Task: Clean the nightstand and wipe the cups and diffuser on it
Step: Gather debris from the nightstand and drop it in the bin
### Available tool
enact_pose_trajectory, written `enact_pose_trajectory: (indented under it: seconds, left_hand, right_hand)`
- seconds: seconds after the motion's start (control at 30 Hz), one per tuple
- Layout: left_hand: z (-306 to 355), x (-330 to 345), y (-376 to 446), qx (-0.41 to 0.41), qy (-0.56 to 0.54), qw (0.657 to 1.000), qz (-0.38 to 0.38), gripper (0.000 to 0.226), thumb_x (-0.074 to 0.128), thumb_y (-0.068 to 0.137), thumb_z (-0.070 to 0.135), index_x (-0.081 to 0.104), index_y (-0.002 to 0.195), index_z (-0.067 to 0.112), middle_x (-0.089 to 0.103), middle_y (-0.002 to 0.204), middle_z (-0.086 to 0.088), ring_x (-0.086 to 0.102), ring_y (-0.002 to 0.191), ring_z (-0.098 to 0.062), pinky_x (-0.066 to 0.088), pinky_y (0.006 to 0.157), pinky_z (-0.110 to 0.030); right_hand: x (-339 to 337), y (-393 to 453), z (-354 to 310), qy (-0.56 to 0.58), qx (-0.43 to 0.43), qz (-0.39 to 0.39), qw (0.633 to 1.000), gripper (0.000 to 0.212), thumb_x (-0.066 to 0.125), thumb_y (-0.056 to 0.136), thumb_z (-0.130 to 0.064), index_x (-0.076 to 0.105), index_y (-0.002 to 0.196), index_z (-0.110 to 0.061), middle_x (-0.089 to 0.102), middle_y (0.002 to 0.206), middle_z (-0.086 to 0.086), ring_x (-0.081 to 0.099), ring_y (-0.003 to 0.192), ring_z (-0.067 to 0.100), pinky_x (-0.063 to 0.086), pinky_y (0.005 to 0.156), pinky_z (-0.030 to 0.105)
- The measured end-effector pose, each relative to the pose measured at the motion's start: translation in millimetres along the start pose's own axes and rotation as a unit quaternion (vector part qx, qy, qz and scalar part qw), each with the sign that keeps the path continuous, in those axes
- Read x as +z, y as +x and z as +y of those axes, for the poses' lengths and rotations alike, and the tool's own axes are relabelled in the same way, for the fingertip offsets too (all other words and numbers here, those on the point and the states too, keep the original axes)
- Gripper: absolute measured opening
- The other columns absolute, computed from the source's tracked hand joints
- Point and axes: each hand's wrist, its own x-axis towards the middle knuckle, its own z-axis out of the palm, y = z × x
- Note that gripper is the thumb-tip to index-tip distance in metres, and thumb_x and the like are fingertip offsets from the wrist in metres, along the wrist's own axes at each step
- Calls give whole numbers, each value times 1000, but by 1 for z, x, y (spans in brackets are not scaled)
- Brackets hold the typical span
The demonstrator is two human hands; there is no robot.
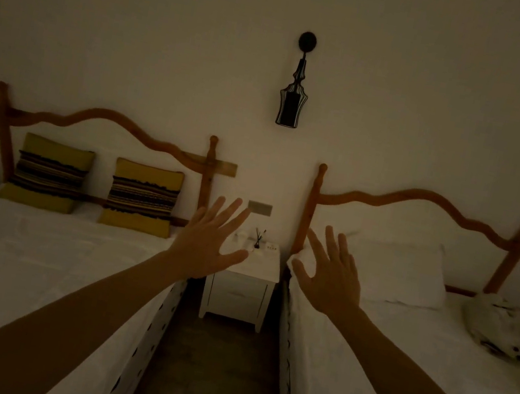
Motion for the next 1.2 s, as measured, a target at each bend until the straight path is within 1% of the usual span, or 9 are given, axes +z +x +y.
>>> enact_pose_trajectory:
  seconds: [0.1, 0.27, 0.4, 0.57, 0.77, 0.87, 1.0, 1.13, 1.2]
  left_hand:
    - [-36, 58, 60, -5, 2, 999, -44, 87, 35, 90, 72, -7, 157, 35, -17, 164, 7, -16, 151, -25, 0, 120, -52]
    - [-87, 144, 157, -50, -11, 991, -127, 87, 45, 93, 62, -9, 156, 37, -17, 165, 5, -12, 152, -30, 7, 121, -57]
    - [-125, 202, 208, -76, -61, 987, -131, 88, 50, 93, 58, -11, 154, 42, -12, 166, 6, -12, 152, -30, 10, 120, -58]
    - [-178, 282, 272, -92, -64, 981, -161, 89, 50, 91, 59, -14, 152, 45, -12, 166, 5, -11, 152, -30, 10, 119, -59]
    - [-245, 400, 354, -106, -79, 969, -209, 89, 48, 91, 59, -11, 155, 37, -11, 166, 2, -7, 152, -33, 14, 119, -56]
    - [-277, 459, 392, -123, -113, 958, -233, 90, 51, 92, 54, -12, 154, 38, -8, 167, 2, -7, 152, -35, 13, 118, -58]
    - [-321, 527, 438, -135, -115, 946, -273, 90, 52, 92, 51, -11, 155, 38, -10, 166, 4, -5, 152, -36, 19, 119, -60]
    - [-348, 588, 475, -176, -175, 920, -303, 91, 56, 94, 41, -13, 154, 41, -7, 167, 6, 18, 149, -33, 37, 113, -51]
    - [-354, 617, 493, -185, -185, 919, -296, 94, 57, 93, 39, -17, 151, 45, -10, 166, 8, 22, 148, -31, 40, 112, -46]
  right_hand:
    - [56, 58, 19, 15, 11, -13, 1000, 76, 21, 89, -73, 6, 157, -41, 2, 167, 3, -1, 154, 27, 19, 121, 53]
    - [144, 149, 54, 30, 21, -85, 996, 73, 34, 94, -66, 4, 156, -43, 1, 168, 1, 1, 154, 26, 28, 118, 52]
    - [205, 209, 79, 20, 3, -125, 992, 73, 35, 94, -66, 5, 156, -42, 6, 167, 1, 2, 154, 26, 26, 119, 49]
    - [287, 289, 99, 34, 18, -168, 985, 73, 36, 95, -65, 5, 157, -42, 5, 167, 1, 3, 154, 27, 26, 119, 49]
    - [405, 389, 119, 39, 44, -220, 974, 72, 38, 95, -63, 2, 154, -46, 0, 167, -1, 11, 151, 33, 31, 114, 53]
    - [468, 438, 137, 54, 75, -261, 961, 71, 44, 96, -54, 7, 156, -40, 8, 167, 2, 26, 144, 36, 37, 109, 50]
    - [544, 490, 158, 125, 128, -314, 932, 69, 48, 100, -40, 14, 158, -25, 23, 163, 8, 34, 143, 31, 34, 113, 45]
    - [602, 519, 175, 174, 170, -341, 908, 61, 52, 100, -32, 27, 154, -18, 45, 149, 11, 49, 131, 27, 44, 107, 39]
    - [630, 531, 186, 176, 156, -364, 901, 59, 53, 100, -33, 29, 153, -20, 47, 146, 10, 52, 127, 26, 47, 104, 41]
